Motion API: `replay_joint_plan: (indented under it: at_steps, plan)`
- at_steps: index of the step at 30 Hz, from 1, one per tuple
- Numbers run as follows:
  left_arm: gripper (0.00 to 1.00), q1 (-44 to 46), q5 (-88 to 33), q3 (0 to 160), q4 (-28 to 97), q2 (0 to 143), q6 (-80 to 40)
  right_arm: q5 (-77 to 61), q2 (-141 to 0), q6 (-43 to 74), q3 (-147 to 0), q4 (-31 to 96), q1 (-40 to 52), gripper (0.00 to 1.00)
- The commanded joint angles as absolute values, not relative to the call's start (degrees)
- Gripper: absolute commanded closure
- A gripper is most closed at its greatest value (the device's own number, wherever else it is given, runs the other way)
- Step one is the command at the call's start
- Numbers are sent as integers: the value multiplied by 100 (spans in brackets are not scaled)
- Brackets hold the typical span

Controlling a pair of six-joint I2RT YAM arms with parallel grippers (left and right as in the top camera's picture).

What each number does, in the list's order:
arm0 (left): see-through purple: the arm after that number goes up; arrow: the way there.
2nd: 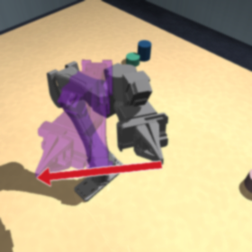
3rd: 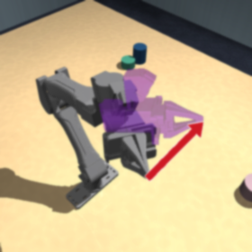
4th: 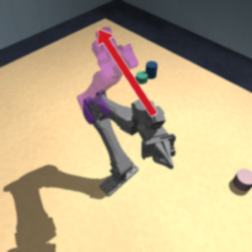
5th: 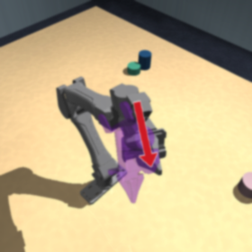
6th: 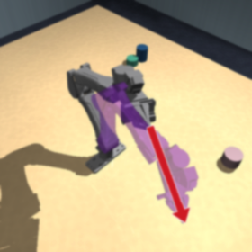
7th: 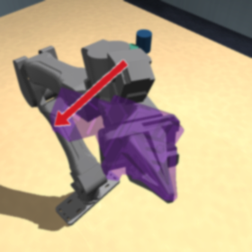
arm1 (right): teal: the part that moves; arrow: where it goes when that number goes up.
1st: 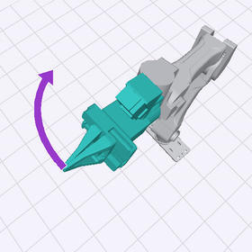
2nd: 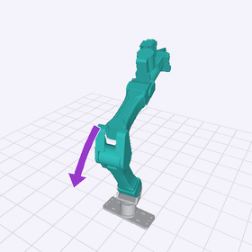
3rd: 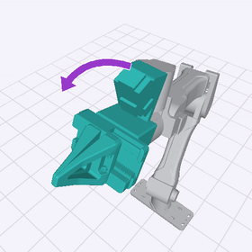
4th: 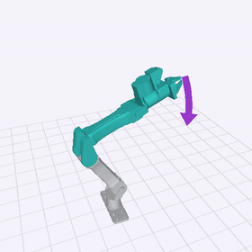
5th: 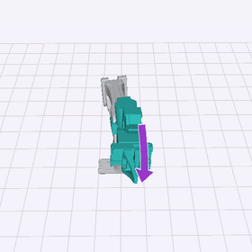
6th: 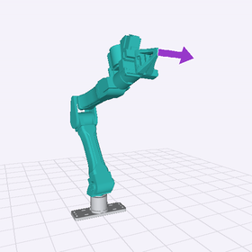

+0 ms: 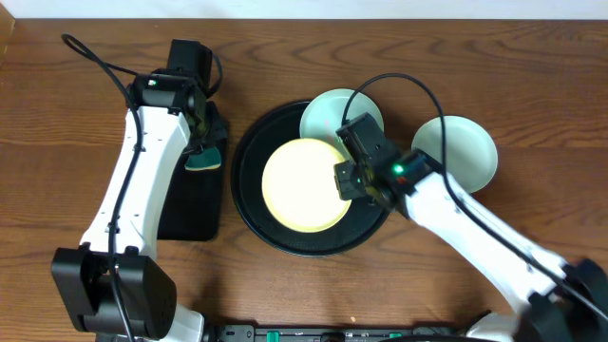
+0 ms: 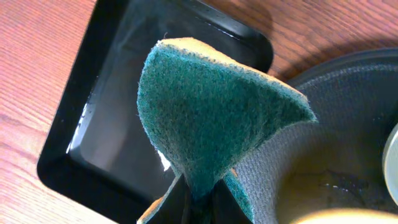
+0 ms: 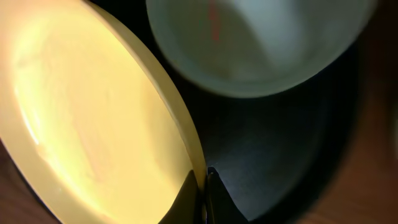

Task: Clean dirty plates on tray and stack at the side
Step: 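Lift the yellow plate with the right gripper onto the mint plate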

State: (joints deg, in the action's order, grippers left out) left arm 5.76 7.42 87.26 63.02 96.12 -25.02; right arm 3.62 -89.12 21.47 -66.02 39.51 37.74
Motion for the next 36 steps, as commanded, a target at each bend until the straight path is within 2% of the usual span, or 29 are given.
replay_joint_plan:
  at_steps: [1, 11, 14, 22, 36]
  plan:
    - [93, 552, 821, 8842, 6331, 9572, -2381, 1863, -8471, 1575, -6746, 3955, 4084, 99]
    - [92, 552, 821, 8842, 6316, 9572, -2381, 4429, -8228, 628, -6746, 3516, 4993, 99]
    - [93, 552, 821, 8842, 6311, 9572, -2381, 5087, -8228, -130, -6746, 3006, 5332, 99]
    - [92, 552, 821, 8842, 6313, 9572, -2379, 5404, -8228, -1859, -6746, 2036, 5714, 99]
    - [93, 552, 823, 8842, 6311, 9574, -2359, 6014, -8228, -2816, -6746, 1221, 5787, 99]
